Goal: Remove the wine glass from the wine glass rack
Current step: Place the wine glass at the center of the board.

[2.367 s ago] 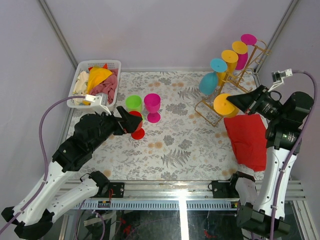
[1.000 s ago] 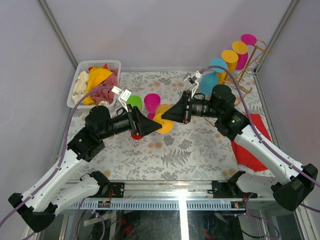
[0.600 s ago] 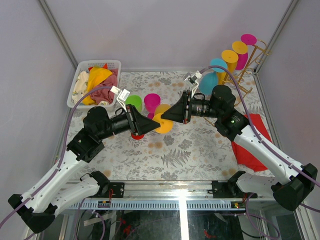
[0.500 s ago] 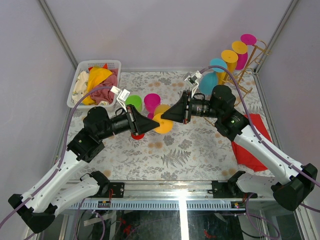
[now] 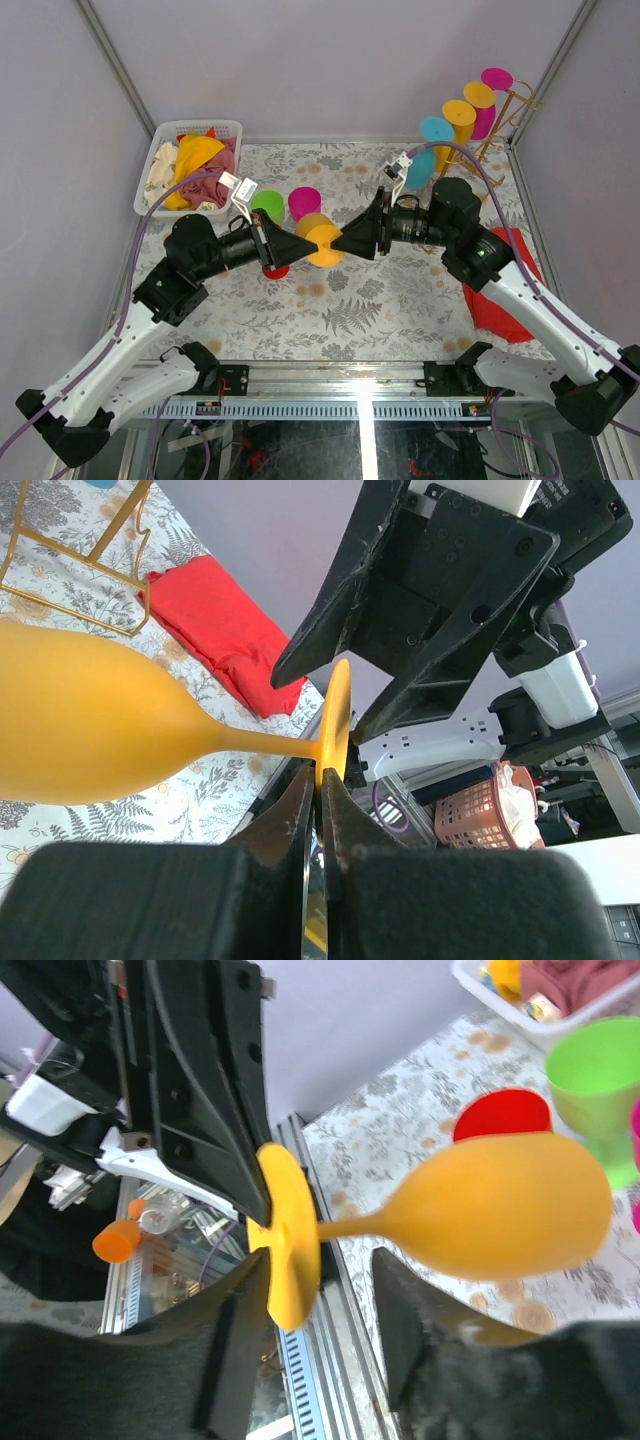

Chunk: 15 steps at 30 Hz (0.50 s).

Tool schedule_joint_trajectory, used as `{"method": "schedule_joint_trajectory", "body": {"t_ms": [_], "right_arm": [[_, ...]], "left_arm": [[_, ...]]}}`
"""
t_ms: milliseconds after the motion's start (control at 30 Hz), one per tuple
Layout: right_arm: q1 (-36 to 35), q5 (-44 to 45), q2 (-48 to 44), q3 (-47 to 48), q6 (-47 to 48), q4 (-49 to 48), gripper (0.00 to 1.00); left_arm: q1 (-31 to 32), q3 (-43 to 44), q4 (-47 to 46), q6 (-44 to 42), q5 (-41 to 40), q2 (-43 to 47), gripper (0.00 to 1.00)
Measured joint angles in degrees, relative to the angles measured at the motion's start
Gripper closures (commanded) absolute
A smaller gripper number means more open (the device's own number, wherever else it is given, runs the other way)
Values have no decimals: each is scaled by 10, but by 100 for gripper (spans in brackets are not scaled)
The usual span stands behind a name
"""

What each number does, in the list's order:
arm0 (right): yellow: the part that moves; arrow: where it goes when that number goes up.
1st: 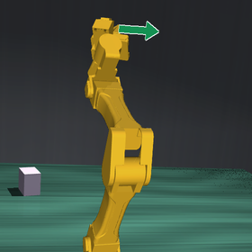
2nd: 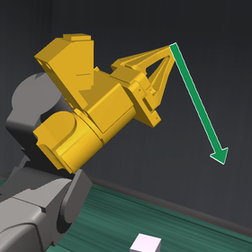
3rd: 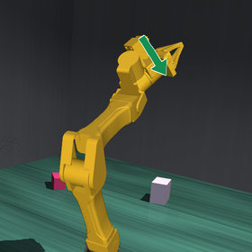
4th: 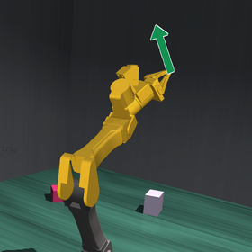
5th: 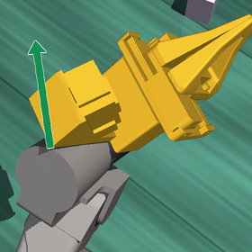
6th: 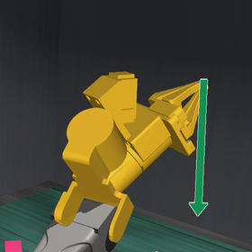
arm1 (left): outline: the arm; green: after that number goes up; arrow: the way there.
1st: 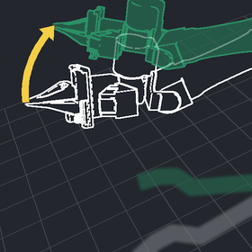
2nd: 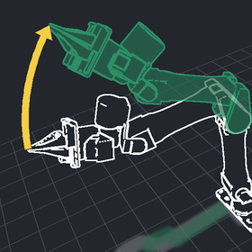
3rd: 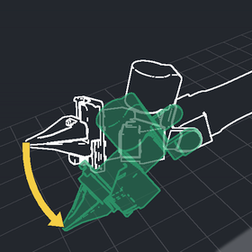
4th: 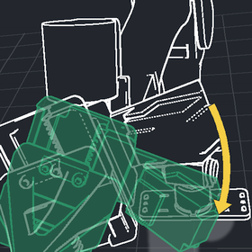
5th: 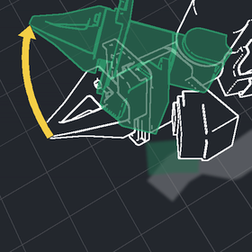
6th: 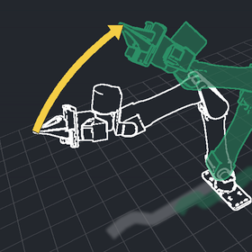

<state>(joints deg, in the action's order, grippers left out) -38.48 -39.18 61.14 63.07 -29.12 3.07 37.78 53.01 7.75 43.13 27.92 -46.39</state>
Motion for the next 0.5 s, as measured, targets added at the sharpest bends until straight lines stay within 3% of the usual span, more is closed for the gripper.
{"method": "schedule_joint_trajectory", "body": {"t_ms": [133, 267, 500], "right_arm": [[0, 29, -36, -1, 17, 45, 35], [0, 1, -60, -7, 2, 13, 32], [0, -43, -3, -9, -33, -22, 40]], "left_arm": [[0, 0, 0, 0, 0, 5, 100], [0, 0, -1, 0, 0, 8, 100], [0, 0, -3, 0, 0, 10, 100]]}}
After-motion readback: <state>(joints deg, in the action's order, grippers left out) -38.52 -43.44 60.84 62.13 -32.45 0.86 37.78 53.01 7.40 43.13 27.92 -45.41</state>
